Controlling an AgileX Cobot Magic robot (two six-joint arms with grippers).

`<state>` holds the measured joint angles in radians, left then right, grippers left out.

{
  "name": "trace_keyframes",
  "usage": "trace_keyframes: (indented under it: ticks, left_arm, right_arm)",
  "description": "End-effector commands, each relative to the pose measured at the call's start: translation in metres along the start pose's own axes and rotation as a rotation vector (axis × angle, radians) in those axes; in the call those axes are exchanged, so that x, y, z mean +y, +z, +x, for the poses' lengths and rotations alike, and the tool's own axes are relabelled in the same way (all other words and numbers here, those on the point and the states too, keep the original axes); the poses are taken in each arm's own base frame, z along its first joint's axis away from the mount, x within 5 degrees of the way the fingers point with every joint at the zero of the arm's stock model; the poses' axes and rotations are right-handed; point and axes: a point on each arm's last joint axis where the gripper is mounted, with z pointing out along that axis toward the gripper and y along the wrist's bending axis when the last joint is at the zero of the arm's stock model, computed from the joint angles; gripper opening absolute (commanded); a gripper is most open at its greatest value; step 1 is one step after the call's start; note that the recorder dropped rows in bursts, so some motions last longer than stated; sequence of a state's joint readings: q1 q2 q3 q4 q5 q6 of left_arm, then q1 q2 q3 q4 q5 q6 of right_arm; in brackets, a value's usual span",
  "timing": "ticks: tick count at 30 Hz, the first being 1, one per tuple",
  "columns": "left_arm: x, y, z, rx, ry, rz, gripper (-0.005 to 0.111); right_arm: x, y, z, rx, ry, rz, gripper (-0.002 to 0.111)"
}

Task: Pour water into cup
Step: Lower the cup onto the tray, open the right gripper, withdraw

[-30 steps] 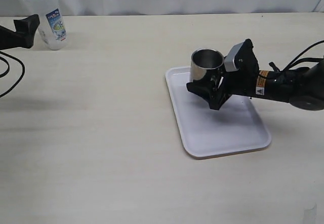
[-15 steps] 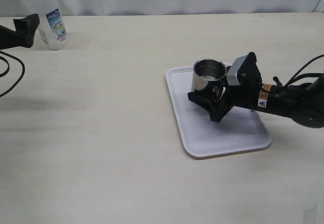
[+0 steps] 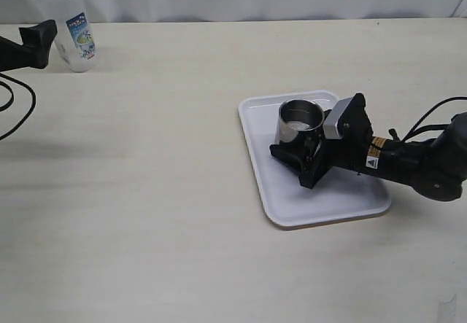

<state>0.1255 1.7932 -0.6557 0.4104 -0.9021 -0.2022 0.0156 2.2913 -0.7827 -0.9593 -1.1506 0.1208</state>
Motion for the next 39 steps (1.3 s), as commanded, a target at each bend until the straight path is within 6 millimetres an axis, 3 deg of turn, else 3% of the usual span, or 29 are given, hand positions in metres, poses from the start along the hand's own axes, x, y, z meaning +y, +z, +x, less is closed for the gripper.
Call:
trace_keyframes:
  ticks: [1, 12, 15, 20, 23, 29, 39]
  left_arm:
    - [0.000, -0.002, -0.003, -0.020, -0.005, 0.002, 0.099]
    - [0.000, -0.002, -0.003, -0.017, -0.005, 0.002, 0.099]
    - [0.000, -0.002, -0.003, -0.017, -0.005, 0.002, 0.099]
    - [0.000, -0.002, -0.003, -0.017, -0.003, 0.002, 0.099]
    - [0.000, -0.002, -0.003, -0.019, -0.003, 0.002, 0.099]
    - [0.000, -0.002, -0.003, -0.019, -0.002, 0.002, 0.099]
    - [0.000, -0.002, -0.003, -0.021, 0.000, 0.002, 0.099]
  right_arm:
    - [-0.002, -0.002, -0.005, -0.053, 0.000, 0.023, 0.004]
    - [-0.004, -0.002, 0.000, -0.002, 0.009, 0.048, 0.009]
    - [-0.005, -0.002, 0.000, -0.004, 0.013, 0.056, 0.027]
    - [-0.005, -0.001, -0.001, -0.008, 0.024, 0.058, 0.077]
    - [-0.007, -0.001, 0.001, 0.007, 0.034, 0.079, 0.091]
    - [-0.008, -0.002, 0.000, 0.013, 0.033, 0.084, 0.092]
    - [-0.006, -0.010, -0.023, -0.029, -0.011, 0.093, 0.092]
